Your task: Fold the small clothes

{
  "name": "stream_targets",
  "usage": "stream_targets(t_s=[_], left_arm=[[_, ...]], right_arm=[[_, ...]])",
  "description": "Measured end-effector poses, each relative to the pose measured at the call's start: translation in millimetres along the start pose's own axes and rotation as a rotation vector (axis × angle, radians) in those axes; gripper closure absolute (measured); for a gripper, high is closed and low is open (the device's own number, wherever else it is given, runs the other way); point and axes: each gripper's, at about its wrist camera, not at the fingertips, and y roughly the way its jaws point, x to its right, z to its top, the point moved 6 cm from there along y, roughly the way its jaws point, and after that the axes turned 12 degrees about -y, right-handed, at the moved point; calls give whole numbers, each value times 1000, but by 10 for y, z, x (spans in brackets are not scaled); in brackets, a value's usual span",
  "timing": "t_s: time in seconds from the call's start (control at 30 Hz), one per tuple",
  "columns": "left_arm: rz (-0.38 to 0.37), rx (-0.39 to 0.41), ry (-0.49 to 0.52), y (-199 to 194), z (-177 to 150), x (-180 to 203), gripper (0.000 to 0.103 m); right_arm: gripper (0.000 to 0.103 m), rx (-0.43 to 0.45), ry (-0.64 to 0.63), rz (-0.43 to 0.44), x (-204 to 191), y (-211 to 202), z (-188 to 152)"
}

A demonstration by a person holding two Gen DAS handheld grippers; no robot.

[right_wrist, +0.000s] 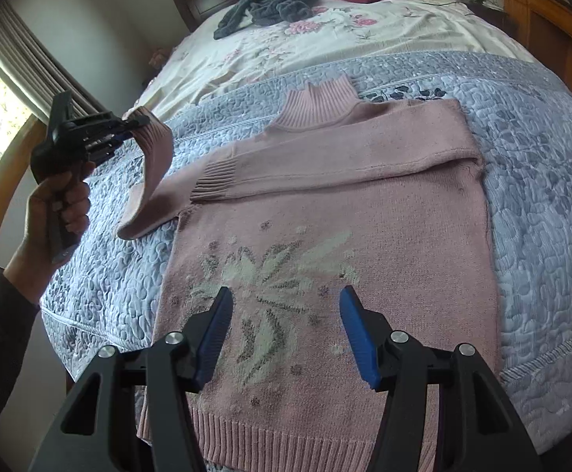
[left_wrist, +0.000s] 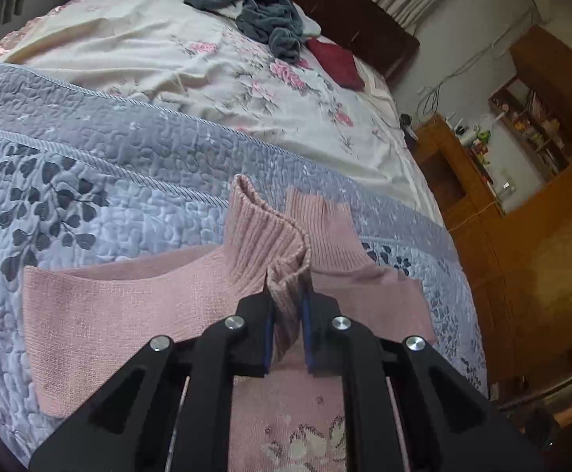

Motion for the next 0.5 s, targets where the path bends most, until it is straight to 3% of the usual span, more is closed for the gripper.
stream_targets(t_s=[0.13,0.27,0.37,0.43,0.5], left_arm=[[43,-96,69,594,-280,137,93],[82,-229,137,1131,-619,215,90],[134,-274,170,1330,-790,171,61],[94,-232,137,1203,-753,128,30],[35,-179,49,971,-669,8,24]], right_arm=[[41,-11,51,24,124,82,27],[27,-54,105,73,270,252,100],[21,-101,206,193,430,454,252],[20,-150,300,343,497,655,422],[22,-177,360,472,538,898,652]])
